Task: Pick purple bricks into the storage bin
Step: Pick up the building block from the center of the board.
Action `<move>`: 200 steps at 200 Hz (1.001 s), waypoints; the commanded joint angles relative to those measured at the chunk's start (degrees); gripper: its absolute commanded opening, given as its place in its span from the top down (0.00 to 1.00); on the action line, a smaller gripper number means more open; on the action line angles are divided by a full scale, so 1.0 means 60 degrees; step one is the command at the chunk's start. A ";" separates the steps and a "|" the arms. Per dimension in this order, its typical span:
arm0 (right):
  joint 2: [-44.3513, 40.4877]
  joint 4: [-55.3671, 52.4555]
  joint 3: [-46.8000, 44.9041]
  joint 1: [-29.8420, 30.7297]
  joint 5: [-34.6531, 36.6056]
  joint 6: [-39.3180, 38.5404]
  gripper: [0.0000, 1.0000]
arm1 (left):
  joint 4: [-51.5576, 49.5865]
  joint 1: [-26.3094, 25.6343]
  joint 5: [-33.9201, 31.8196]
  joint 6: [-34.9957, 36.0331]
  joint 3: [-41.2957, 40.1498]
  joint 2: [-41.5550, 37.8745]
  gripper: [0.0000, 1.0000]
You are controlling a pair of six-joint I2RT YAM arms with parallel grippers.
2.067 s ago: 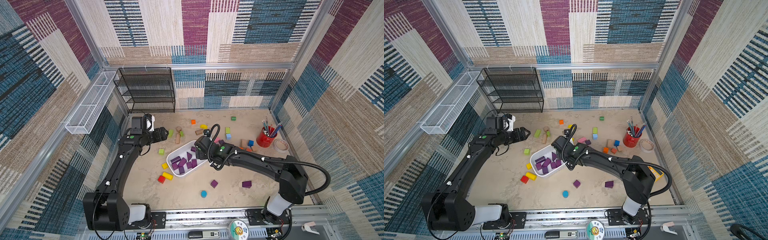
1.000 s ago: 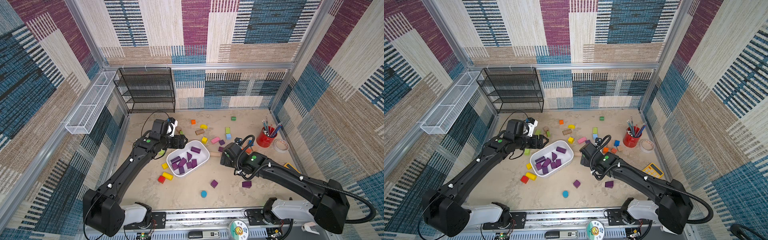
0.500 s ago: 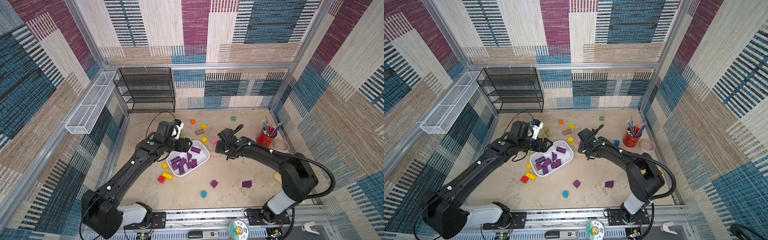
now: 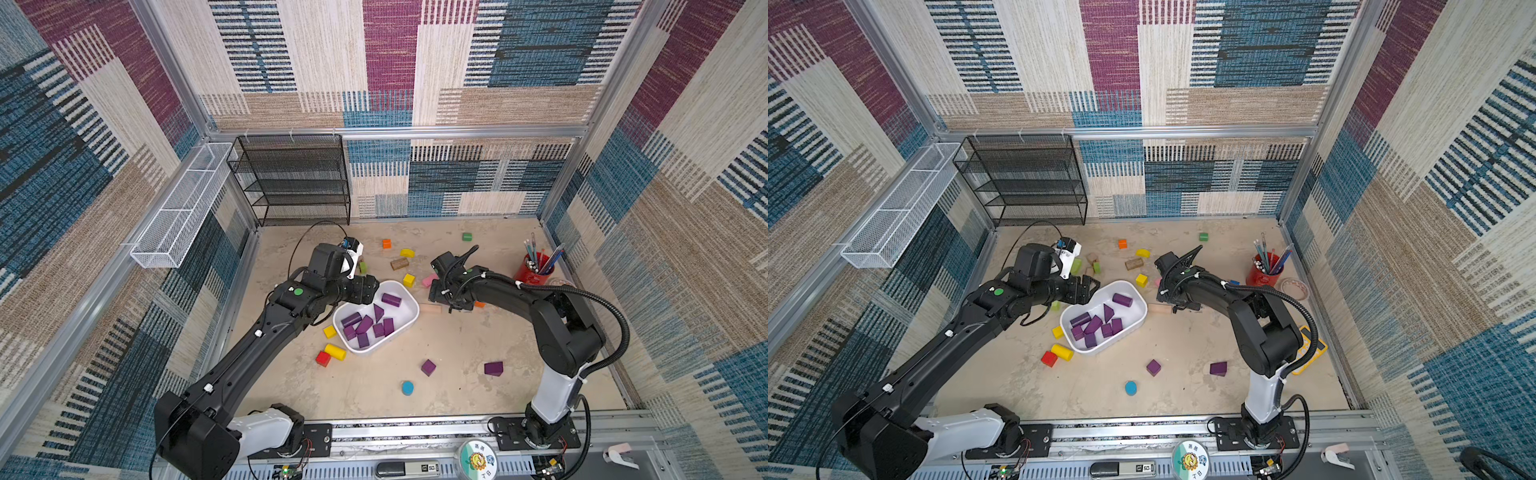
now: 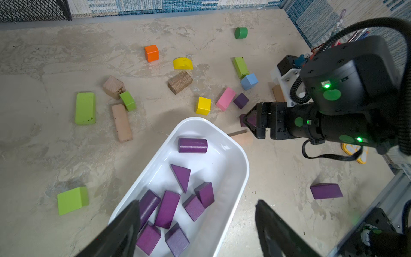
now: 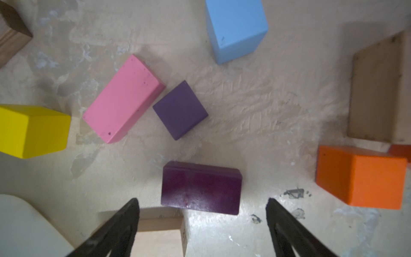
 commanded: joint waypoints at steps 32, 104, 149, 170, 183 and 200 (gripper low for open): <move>0.0382 0.0240 0.0225 -0.0144 0.0115 -0.0175 0.10 | 0.0092 -0.0146 -0.0559 0.0328 -0.0047 -0.0123 0.18; 0.0779 0.0357 0.0278 -0.0162 0.0111 -0.0175 0.15 | 0.0092 -0.0161 -0.0530 0.0339 -0.0045 -0.0156 0.18; 0.0925 0.0426 0.0209 -0.0155 0.0184 -0.0209 0.20 | 0.0095 -0.0149 -0.0515 0.0363 -0.0032 -0.0168 0.18; 0.0982 0.0431 0.0198 -0.0162 0.0178 -0.0217 0.24 | 0.0088 -0.0147 -0.0501 0.0365 -0.0034 -0.0155 0.18; 0.1009 0.0431 0.0205 -0.0162 0.0183 -0.0221 0.26 | 0.0089 -0.0147 -0.0486 0.0365 -0.0017 -0.0150 0.18; 0.0960 0.0438 0.0191 -0.0139 0.0150 -0.0219 0.29 | 0.0107 -0.0147 -0.0486 0.0365 -0.0017 -0.0133 0.18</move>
